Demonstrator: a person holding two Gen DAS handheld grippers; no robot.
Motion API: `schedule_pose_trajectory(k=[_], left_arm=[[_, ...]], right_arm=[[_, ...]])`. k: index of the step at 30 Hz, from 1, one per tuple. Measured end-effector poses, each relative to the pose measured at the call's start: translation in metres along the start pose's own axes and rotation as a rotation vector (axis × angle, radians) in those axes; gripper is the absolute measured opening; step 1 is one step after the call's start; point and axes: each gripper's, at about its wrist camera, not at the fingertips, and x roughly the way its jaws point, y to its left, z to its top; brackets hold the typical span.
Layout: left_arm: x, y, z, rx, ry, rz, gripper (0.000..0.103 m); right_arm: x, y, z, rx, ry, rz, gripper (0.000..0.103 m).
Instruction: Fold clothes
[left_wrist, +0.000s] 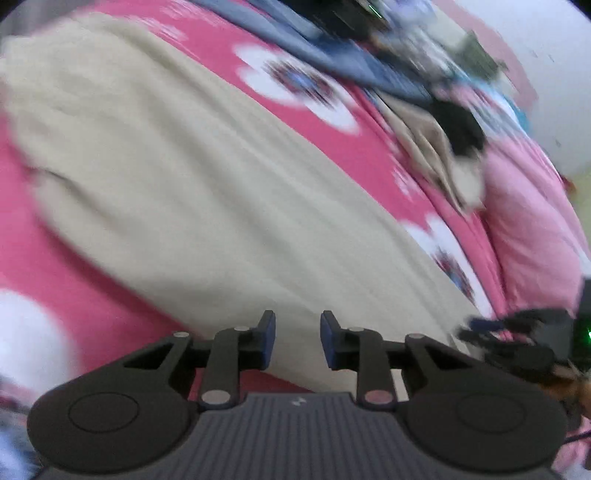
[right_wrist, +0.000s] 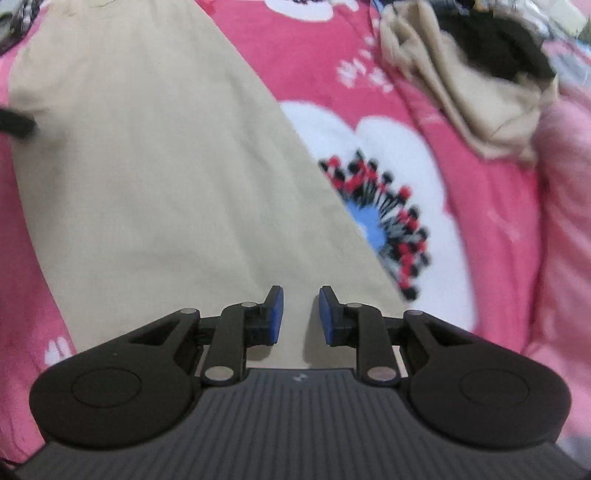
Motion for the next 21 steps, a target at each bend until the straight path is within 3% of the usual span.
schedule_pose_trajectory(k=[3, 5, 9, 13, 19, 21], left_arm=[[-0.026, 0.038, 0.022, 0.025, -0.109, 0.14, 0.036], [-0.025, 0.061, 0.037, 0.048, -0.125, 0.21, 0.037], [0.0, 0.1, 0.051, -0.049, -0.049, 0.128, 0.035], [0.019, 0.135, 0.06, -0.164, 0.013, 0.032, 0.01], [-0.01, 0.182, 0.045, -0.483, 0.02, -0.198, 0.007], [0.004, 0.198, 0.033, -0.542, 0.069, -0.209, 0.007]], right_arm=[[-0.017, 0.015, 0.026, -0.011, -0.044, 0.022, 0.021], [-0.014, 0.034, 0.052, -0.017, -0.08, 0.055, 0.021], [-0.003, 0.085, 0.09, -0.104, -0.103, 0.092, 0.021], [0.008, 0.117, 0.107, -0.185, -0.084, 0.079, 0.021], [0.033, 0.121, 0.117, -0.15, -0.003, -0.007, 0.024], [0.042, 0.117, 0.116, -0.101, 0.009, -0.008, 0.03]])
